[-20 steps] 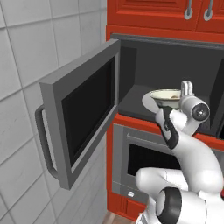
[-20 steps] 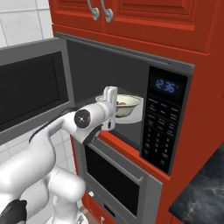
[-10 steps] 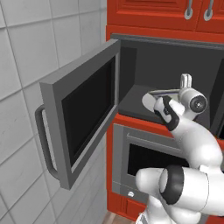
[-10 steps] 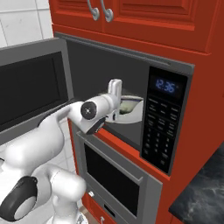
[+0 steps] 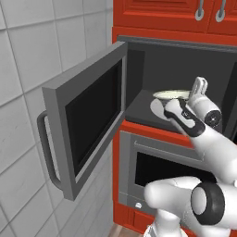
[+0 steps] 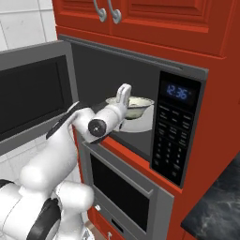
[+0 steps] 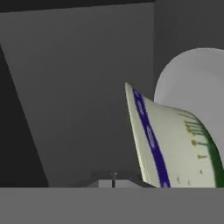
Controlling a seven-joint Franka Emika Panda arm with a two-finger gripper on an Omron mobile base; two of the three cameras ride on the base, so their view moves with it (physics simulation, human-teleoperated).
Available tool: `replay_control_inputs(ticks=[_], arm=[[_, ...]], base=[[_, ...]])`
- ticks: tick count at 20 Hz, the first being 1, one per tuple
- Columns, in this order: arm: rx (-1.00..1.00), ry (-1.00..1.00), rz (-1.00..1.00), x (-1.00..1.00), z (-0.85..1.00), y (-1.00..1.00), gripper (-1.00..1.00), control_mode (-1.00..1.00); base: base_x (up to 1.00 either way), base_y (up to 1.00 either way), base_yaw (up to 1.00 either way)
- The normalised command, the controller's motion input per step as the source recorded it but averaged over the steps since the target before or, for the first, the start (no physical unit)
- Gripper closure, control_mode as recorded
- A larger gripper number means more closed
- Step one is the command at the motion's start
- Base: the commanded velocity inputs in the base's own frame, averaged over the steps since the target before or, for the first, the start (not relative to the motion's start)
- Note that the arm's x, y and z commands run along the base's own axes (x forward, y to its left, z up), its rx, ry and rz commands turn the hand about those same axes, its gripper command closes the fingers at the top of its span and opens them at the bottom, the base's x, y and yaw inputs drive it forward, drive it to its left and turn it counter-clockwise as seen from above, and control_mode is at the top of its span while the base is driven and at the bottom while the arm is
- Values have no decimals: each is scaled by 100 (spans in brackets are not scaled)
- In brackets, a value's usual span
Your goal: Place the bowl containing the shrimp and onion in the microwave. Close the microwave door and press the start button to microwave the meal.
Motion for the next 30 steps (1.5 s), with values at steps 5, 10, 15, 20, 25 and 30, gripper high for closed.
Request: replay_control_inputs(ticks=[5, 10, 15, 20, 25, 30], arm=[[7, -24, 4, 1, -14, -22, 100, -100], [-2, -5, 3, -34, 13, 0, 100, -100], [-11, 0, 2, -89, 94, -1, -100, -100], [-13, 3, 2, -98, 100, -4, -100, -100], [-28, 24, 2, -99, 100, 0, -100, -100], [-61, 39, 5, -100, 94, 0, -100, -100]], base=[[0, 0, 0], [0, 0, 0], [0, 0, 0], [0, 0, 0], [0, 0, 0], [0, 0, 0]])
